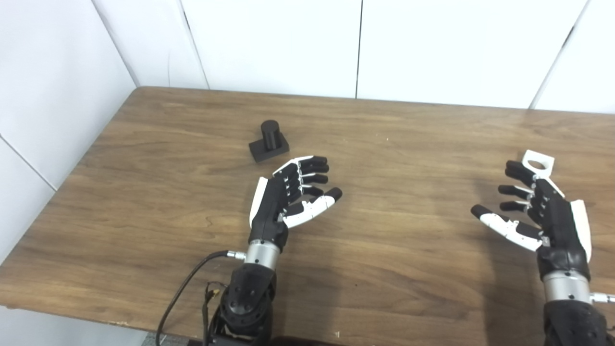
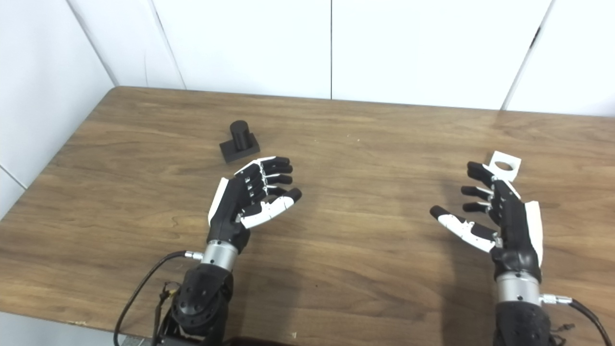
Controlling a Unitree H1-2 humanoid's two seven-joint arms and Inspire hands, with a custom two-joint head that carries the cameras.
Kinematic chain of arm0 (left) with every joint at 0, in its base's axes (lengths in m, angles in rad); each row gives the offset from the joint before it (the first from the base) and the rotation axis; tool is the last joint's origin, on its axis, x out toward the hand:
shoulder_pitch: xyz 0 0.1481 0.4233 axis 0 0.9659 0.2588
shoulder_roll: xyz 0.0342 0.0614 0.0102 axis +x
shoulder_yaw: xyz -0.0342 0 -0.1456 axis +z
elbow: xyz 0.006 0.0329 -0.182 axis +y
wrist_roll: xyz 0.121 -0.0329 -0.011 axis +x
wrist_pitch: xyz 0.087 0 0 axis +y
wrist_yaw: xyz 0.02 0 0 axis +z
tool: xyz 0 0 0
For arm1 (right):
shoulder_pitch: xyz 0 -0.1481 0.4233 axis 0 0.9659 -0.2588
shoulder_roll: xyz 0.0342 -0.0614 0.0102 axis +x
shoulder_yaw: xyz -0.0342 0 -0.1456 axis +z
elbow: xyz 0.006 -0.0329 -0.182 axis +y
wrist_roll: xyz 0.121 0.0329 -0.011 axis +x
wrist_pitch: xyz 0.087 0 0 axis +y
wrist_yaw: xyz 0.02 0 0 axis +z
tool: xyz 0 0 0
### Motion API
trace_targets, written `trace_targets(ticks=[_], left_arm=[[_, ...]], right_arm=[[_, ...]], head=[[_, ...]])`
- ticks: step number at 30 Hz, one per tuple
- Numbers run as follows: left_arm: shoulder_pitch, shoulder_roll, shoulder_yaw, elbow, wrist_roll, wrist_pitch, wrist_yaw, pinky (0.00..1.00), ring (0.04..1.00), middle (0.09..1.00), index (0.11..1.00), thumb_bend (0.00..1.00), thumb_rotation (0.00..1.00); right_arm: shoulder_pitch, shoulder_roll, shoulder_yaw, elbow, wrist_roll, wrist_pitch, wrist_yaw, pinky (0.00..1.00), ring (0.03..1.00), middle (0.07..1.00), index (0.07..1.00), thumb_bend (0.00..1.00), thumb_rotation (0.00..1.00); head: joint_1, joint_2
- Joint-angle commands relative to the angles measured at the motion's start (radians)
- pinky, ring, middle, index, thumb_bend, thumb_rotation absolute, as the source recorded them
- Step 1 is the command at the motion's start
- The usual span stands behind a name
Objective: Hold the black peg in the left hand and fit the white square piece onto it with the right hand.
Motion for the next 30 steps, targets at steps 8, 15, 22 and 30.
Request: trace_targets(ticks=[8, 15, 22, 30], left_arm=[[-0.088, 0.113, 0.008, -0.126, 0.196, 0.078, -0.004, 0.59, 0.664, 0.722, 0.683, 0.69, 0.06], [-0.139, 0.167, 0.023, -0.124, 0.268, 0.128, -0.003, 0.58, 0.681, 0.730, 0.679, 0.73, 0.09], [-0.185, 0.213, 0.032, -0.114, 0.332, 0.172, -0.013, 0.61, 0.708, 0.732, 0.694, 0.73, 0.14], [-0.252, 0.303, 0.028, -0.071, 0.441, 0.206, -0.032, 0.65, 0.762, 0.772, 0.712, 0.73, 0.18]], right_arm=[[-0.040, -0.005, -0.005, -0.057, 0.005, -0.003, 0.005, 0.55, 0.705, 0.796, 0.774, 0.61, 0.00], [-0.042, -0.007, -0.007, -0.063, 0.004, 0.008, 0.009, 0.55, 0.694, 0.799, 0.772, 0.62, 0.00], [-0.046, -0.011, -0.010, -0.056, 0.011, -0.002, 0.008, 0.55, 0.693, 0.796, 0.767, 0.62, 0.00], [-0.048, -0.014, -0.008, -0.056, 0.004, -0.002, 0.007, 0.55, 0.685, 0.789, 0.763, 0.62, 0.00]], head=[[-0.002, 0.001], [-0.003, -0.001], [-0.004, 0.002], [-0.006, 0.002]])
